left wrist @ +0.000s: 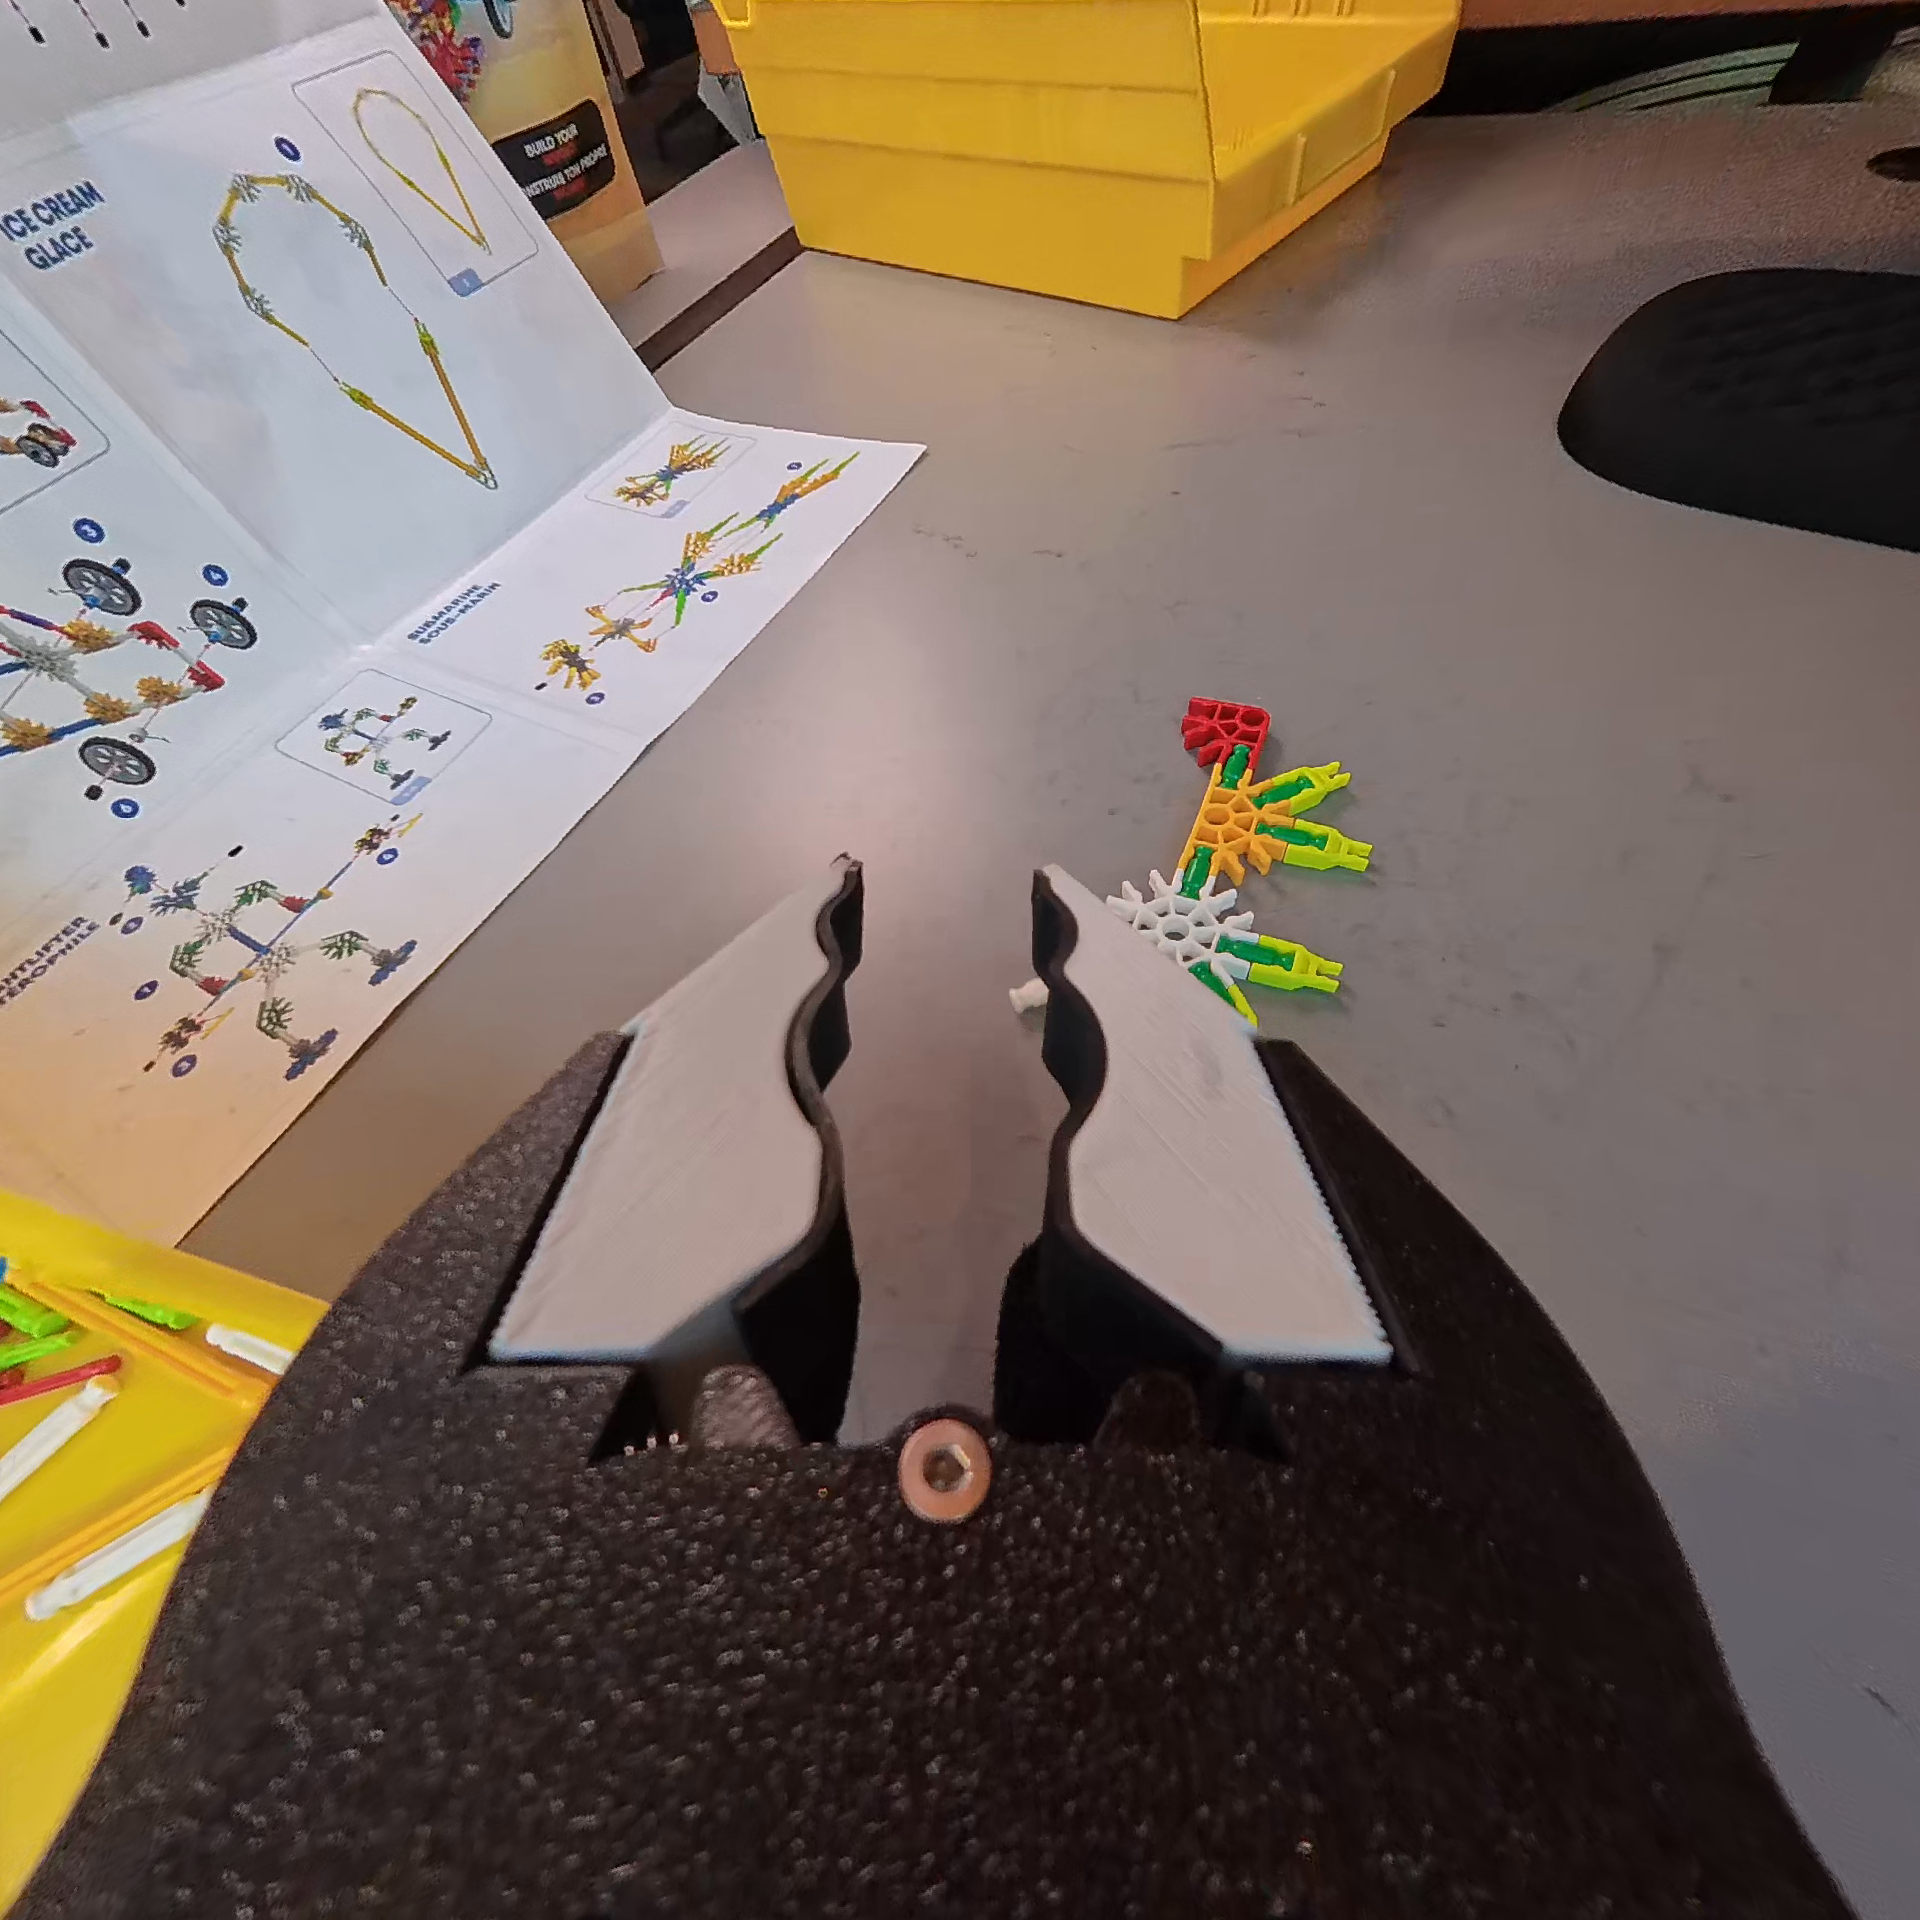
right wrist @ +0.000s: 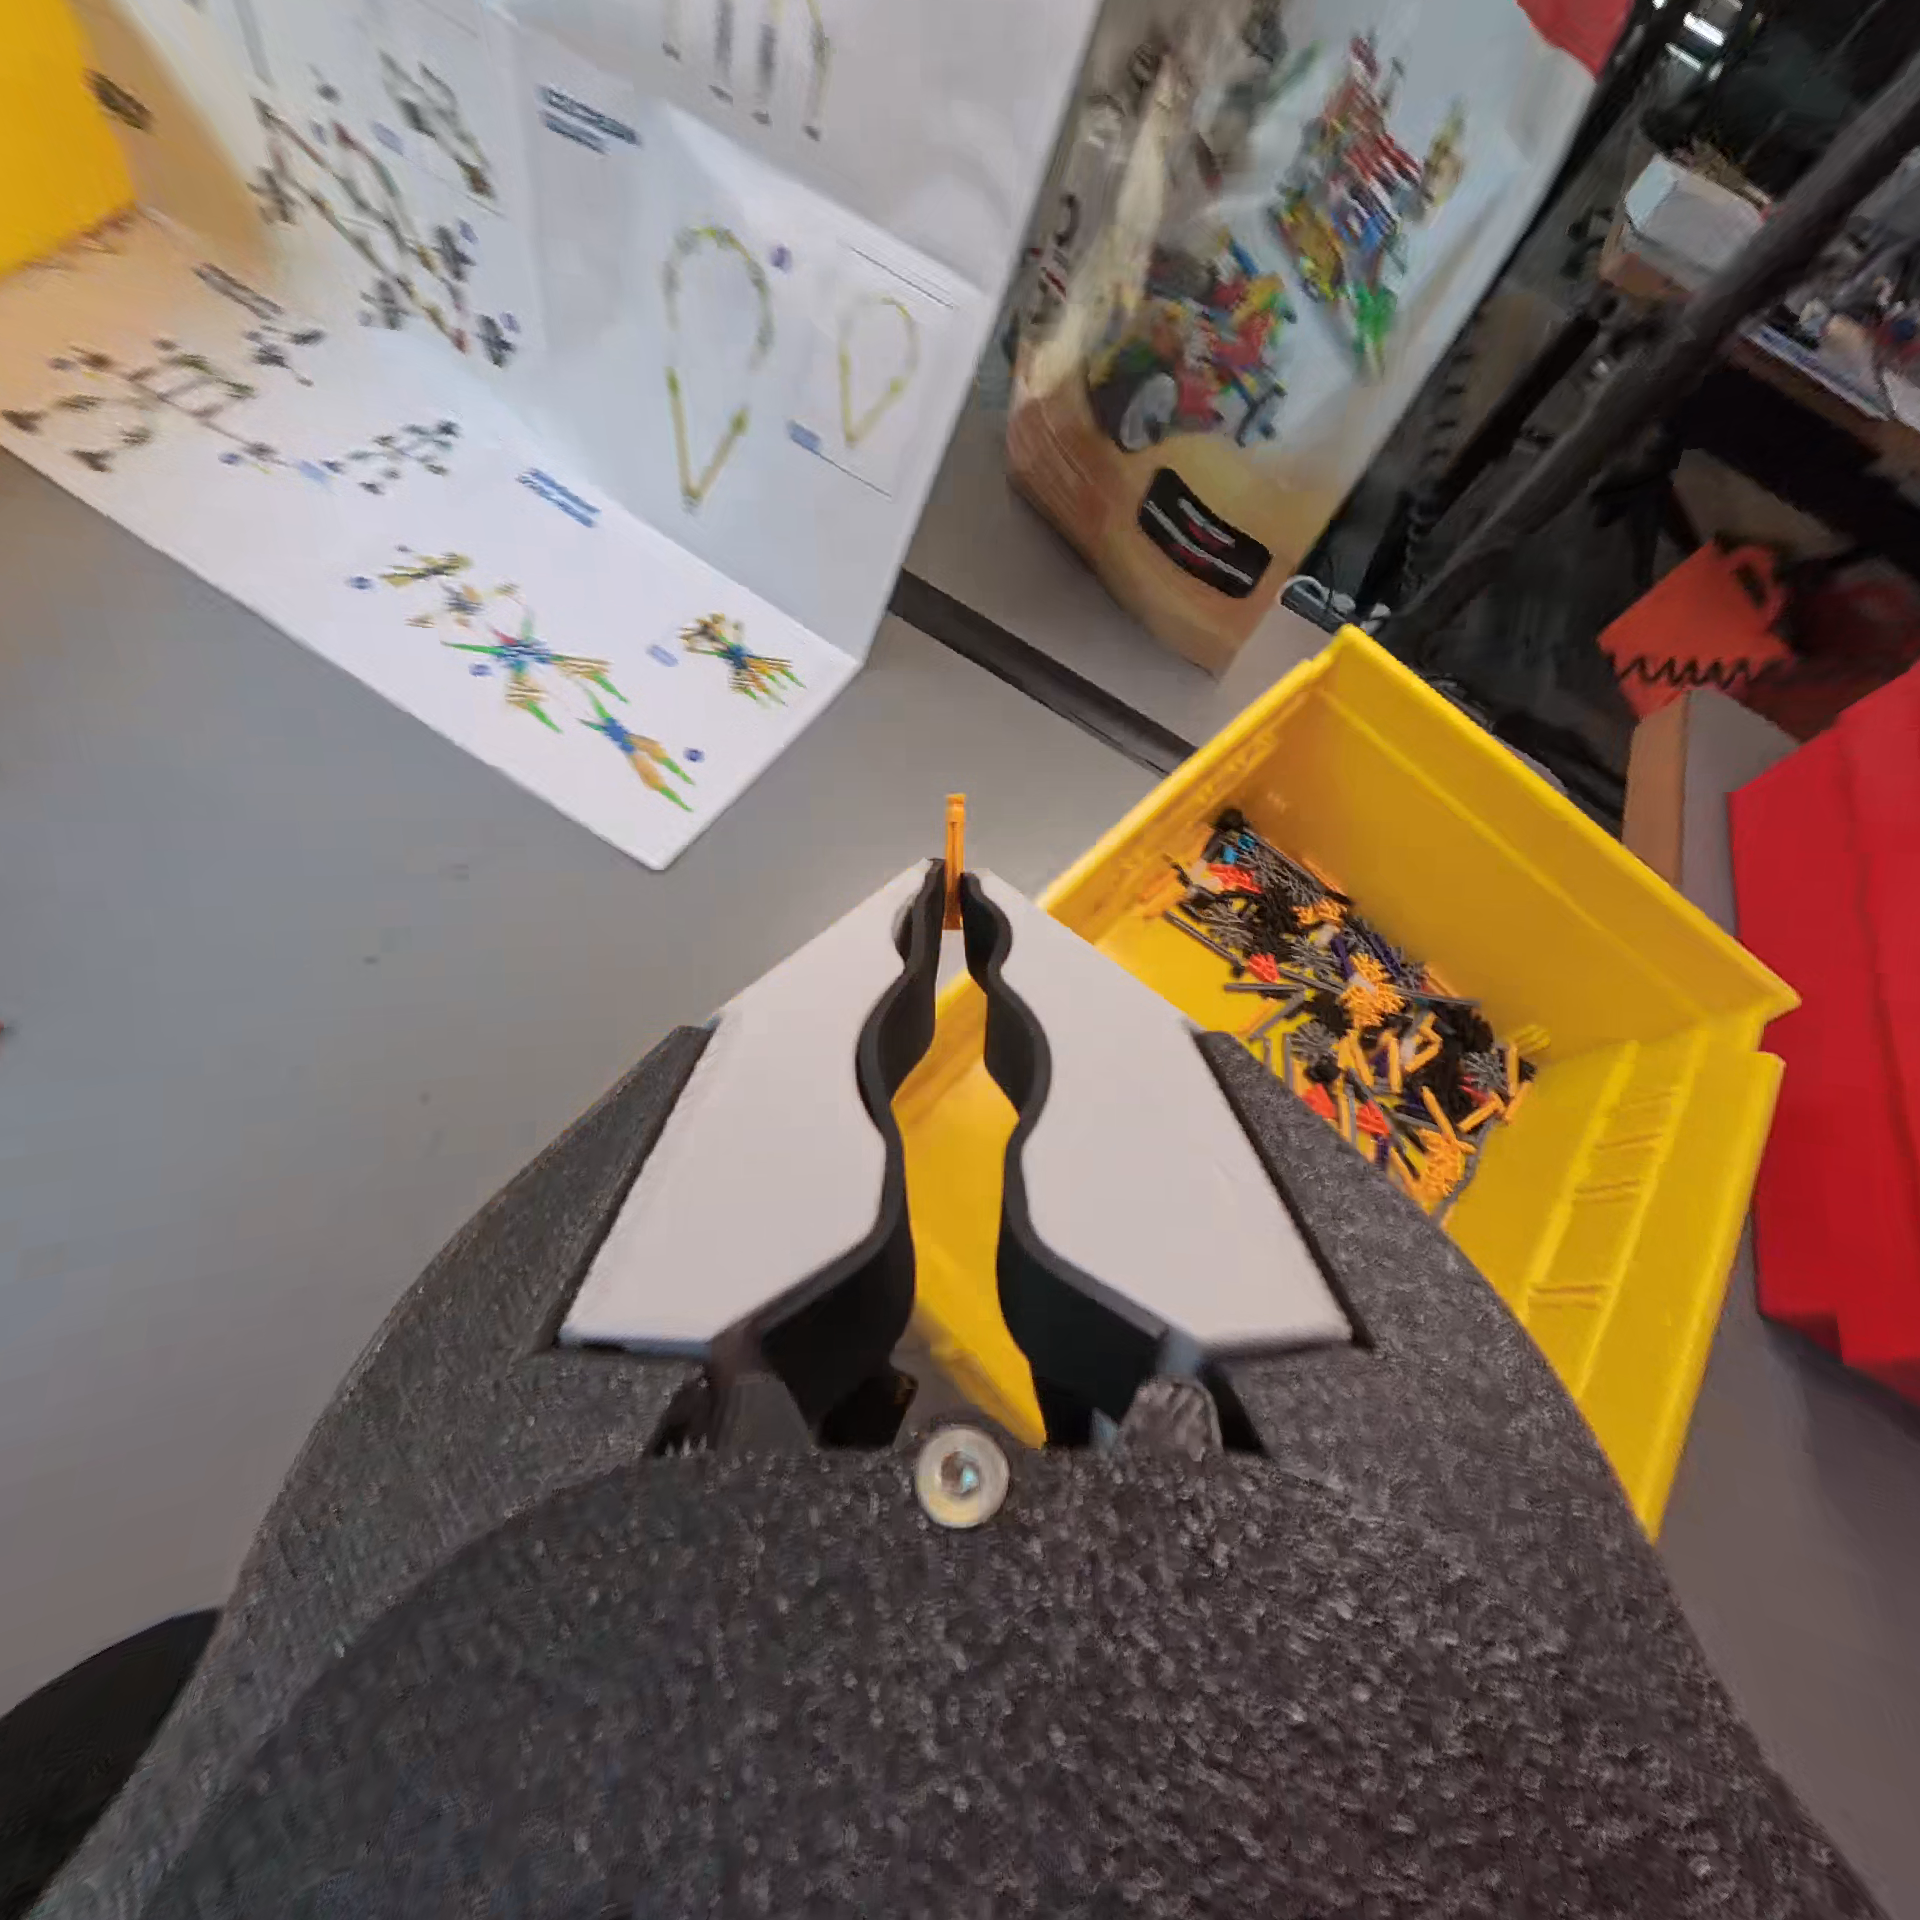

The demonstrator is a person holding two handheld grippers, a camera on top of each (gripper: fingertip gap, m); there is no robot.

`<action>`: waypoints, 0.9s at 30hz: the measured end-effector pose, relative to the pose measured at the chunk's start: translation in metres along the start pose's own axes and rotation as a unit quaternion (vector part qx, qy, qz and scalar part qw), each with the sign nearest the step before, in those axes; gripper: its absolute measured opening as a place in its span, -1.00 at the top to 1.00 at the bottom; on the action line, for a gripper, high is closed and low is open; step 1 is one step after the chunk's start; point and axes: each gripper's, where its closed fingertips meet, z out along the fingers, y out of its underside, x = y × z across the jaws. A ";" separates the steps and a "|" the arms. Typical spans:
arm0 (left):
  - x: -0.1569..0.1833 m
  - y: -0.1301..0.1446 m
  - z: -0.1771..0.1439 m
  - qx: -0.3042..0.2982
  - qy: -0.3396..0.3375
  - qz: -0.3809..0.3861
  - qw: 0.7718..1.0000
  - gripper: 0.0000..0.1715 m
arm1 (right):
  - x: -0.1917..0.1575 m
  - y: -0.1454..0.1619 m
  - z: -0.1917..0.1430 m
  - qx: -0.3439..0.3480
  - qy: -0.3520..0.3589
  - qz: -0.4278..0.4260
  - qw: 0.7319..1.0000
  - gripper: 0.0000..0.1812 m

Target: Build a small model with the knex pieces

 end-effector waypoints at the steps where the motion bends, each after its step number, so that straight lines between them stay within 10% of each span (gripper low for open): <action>1: 0.001 0.001 0.001 -0.004 0.004 -0.001 1.000 0.59 | -0.029 -0.005 -0.010 0.003 -0.020 -0.011 1.000 0.98; 9: 0.023 0.013 0.004 -0.043 0.058 -0.001 0.997 0.39 | -0.216 0.071 0.022 -0.102 -0.199 -0.031 0.974 0.98; 27: 0.048 0.040 0.016 -0.122 0.085 0.030 0.988 0.28 | -0.233 0.073 0.038 -0.093 -0.202 -0.032 0.974 0.89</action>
